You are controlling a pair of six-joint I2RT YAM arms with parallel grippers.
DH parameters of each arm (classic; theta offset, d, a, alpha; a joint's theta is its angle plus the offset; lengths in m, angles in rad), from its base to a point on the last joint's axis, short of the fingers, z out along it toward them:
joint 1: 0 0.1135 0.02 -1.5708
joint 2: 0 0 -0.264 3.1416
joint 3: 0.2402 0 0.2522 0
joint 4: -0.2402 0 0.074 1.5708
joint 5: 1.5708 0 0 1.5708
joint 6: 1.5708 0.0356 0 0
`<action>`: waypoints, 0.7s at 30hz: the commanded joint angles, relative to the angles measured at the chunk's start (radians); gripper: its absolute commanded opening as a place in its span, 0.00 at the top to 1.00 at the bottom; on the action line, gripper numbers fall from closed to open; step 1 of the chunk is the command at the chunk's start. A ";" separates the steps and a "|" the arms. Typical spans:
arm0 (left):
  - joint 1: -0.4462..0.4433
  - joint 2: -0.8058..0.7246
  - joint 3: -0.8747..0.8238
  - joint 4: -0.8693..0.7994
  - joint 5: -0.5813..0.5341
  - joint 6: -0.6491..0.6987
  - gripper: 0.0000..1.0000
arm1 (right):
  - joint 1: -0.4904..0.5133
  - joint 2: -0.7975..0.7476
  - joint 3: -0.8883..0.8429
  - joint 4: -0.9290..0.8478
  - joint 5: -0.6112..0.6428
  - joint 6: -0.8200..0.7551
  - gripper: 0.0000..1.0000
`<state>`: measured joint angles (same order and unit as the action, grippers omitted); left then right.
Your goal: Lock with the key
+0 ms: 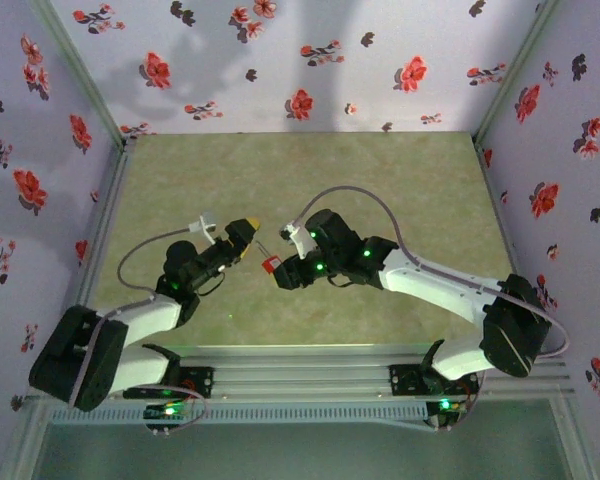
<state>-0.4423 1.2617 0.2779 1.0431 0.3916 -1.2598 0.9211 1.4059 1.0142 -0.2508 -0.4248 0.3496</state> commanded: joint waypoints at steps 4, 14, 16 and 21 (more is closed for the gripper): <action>-0.036 0.042 0.014 0.145 0.041 -0.041 0.00 | -0.005 -0.025 -0.017 0.071 -0.035 0.027 1.00; -0.085 0.030 0.013 0.159 0.043 -0.046 0.00 | -0.005 -0.016 -0.018 0.079 -0.031 0.029 1.00; -0.087 0.024 0.008 0.159 0.043 -0.047 0.00 | -0.004 -0.016 -0.018 0.079 -0.029 0.028 1.00; -0.092 0.012 0.000 0.163 0.042 -0.049 0.00 | -0.004 -0.010 -0.018 0.077 -0.024 0.026 1.00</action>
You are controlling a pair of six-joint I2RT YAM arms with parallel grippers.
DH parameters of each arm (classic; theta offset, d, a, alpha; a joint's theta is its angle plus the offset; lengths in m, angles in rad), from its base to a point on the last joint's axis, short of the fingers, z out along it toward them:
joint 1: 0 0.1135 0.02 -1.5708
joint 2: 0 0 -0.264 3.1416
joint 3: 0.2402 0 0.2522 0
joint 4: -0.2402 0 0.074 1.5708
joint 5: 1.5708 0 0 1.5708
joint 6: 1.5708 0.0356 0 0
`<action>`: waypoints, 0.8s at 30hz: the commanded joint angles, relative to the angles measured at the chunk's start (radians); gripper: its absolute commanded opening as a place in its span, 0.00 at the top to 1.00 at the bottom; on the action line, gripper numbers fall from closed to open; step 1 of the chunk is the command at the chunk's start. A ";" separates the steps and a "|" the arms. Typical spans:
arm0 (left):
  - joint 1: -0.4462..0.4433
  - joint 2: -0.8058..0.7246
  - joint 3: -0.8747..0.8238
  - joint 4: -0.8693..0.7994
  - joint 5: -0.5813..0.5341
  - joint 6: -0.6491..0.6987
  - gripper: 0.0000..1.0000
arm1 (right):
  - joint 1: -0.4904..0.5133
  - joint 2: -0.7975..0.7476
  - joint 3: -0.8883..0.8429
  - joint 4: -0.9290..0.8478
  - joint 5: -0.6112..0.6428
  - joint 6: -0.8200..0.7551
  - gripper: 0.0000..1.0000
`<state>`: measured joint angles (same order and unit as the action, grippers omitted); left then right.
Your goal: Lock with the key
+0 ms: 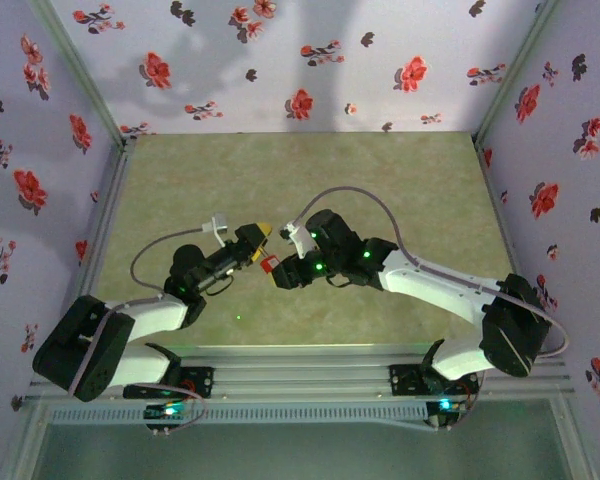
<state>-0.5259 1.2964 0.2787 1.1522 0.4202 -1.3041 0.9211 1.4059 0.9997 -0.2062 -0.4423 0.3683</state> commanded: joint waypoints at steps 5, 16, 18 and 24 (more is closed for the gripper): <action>-0.011 -0.033 -0.006 0.053 0.020 -0.001 0.01 | -0.005 -0.003 -0.007 0.036 0.000 0.009 1.00; -0.016 -0.042 -0.004 0.060 0.042 -0.001 0.06 | -0.004 0.010 -0.008 0.033 0.016 0.005 1.00; -0.015 -0.046 -0.006 0.061 0.043 0.000 0.08 | -0.006 0.011 -0.008 0.029 0.026 0.001 1.00; -0.016 -0.048 -0.007 0.061 0.046 0.003 0.13 | -0.008 0.015 -0.009 0.018 0.043 -0.003 1.00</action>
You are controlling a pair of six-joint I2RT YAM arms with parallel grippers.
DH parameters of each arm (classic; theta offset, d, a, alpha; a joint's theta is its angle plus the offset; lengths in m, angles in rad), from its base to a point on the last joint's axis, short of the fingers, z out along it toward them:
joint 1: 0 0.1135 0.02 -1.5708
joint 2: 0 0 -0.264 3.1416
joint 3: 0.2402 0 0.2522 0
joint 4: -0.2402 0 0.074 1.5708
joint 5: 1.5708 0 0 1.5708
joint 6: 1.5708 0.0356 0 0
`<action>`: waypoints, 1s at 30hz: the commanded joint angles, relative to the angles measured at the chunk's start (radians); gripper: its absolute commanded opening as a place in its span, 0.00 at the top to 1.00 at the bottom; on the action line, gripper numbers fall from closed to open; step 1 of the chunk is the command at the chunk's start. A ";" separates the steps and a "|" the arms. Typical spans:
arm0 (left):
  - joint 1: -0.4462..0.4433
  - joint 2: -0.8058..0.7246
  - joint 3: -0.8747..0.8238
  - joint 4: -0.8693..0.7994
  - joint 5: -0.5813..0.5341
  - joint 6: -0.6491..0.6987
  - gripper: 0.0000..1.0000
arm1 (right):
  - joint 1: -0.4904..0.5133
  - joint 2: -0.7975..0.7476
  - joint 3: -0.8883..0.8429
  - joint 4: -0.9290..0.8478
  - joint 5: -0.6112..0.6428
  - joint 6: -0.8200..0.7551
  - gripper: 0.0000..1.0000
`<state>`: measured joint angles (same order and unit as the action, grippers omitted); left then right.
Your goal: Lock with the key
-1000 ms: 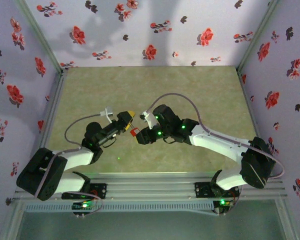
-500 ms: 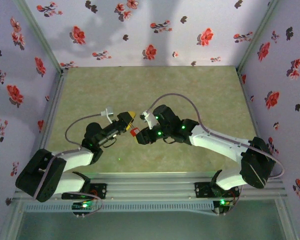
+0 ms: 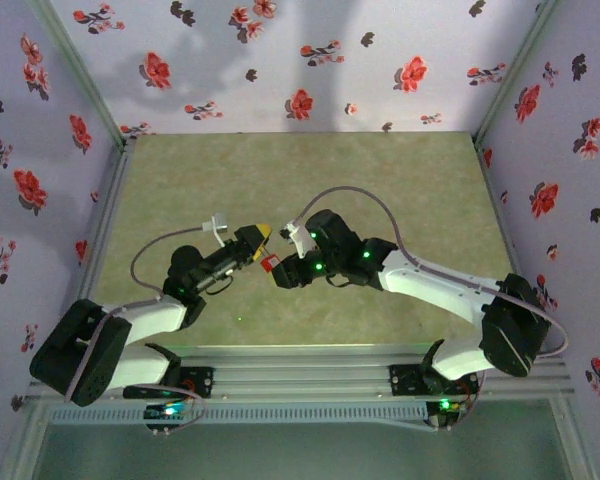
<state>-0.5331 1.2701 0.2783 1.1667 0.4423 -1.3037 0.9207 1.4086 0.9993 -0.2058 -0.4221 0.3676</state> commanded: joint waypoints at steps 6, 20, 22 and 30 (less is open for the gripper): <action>-0.008 -0.020 -0.007 0.045 0.028 0.007 0.19 | -0.008 0.006 -0.003 0.000 0.039 -0.008 1.00; -0.009 -0.015 -0.007 0.040 0.031 0.020 0.42 | -0.008 -0.017 -0.002 -0.019 0.054 -0.012 1.00; -0.008 -0.014 -0.008 0.039 0.031 0.020 0.46 | -0.009 -0.019 0.000 -0.026 0.059 -0.014 1.00; -0.009 -0.008 -0.008 0.037 0.034 0.026 0.57 | -0.008 -0.034 0.003 -0.045 0.077 -0.021 1.00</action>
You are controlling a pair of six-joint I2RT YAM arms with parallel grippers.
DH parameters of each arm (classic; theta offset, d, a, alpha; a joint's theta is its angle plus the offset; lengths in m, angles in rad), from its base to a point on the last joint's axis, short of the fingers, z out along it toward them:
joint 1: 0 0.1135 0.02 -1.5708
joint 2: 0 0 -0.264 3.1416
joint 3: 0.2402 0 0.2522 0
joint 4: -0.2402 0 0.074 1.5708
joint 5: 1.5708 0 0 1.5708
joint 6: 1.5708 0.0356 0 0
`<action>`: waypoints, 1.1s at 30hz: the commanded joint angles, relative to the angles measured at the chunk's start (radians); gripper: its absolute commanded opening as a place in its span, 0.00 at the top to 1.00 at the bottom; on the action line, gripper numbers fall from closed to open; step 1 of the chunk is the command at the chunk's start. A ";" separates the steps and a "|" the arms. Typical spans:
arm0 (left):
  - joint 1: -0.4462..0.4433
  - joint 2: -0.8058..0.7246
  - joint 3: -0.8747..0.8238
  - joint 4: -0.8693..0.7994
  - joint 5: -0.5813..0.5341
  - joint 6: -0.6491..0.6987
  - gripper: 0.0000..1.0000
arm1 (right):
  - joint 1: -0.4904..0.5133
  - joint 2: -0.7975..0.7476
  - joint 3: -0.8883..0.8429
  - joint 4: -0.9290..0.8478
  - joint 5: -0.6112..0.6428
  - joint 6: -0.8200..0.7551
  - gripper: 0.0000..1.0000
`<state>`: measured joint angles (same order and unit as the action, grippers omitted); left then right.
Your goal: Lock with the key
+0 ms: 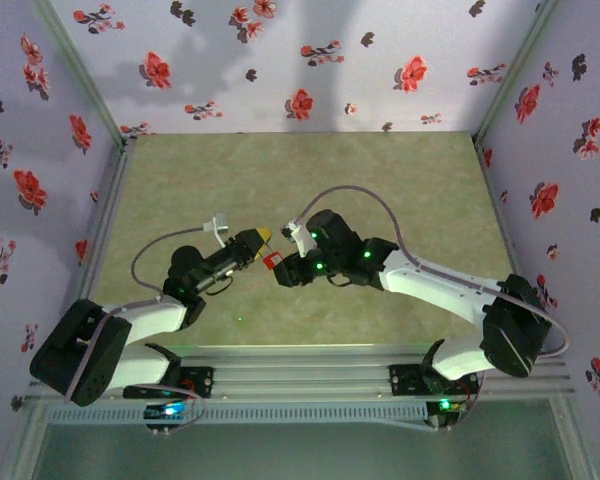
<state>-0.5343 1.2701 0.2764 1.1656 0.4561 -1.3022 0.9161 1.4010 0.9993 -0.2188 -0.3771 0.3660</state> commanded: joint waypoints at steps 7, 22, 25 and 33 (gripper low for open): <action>-0.007 -0.002 -0.003 0.029 0.024 0.031 0.68 | -0.004 -0.031 0.008 -0.048 0.038 -0.025 1.00; -0.004 0.020 0.010 0.017 0.031 0.026 0.76 | 0.003 -0.028 0.026 -0.111 0.082 -0.052 1.00; -0.003 0.022 0.014 0.010 0.032 0.026 0.72 | 0.006 -0.028 0.035 -0.127 0.102 -0.059 1.00; -0.001 0.023 0.017 -0.010 0.038 0.033 0.75 | 0.015 -0.027 0.043 -0.149 0.138 -0.069 1.00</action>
<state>-0.5339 1.2911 0.2764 1.1213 0.4683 -1.2991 0.9279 1.3876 1.0153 -0.3180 -0.2886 0.3130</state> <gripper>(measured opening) 0.255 0.377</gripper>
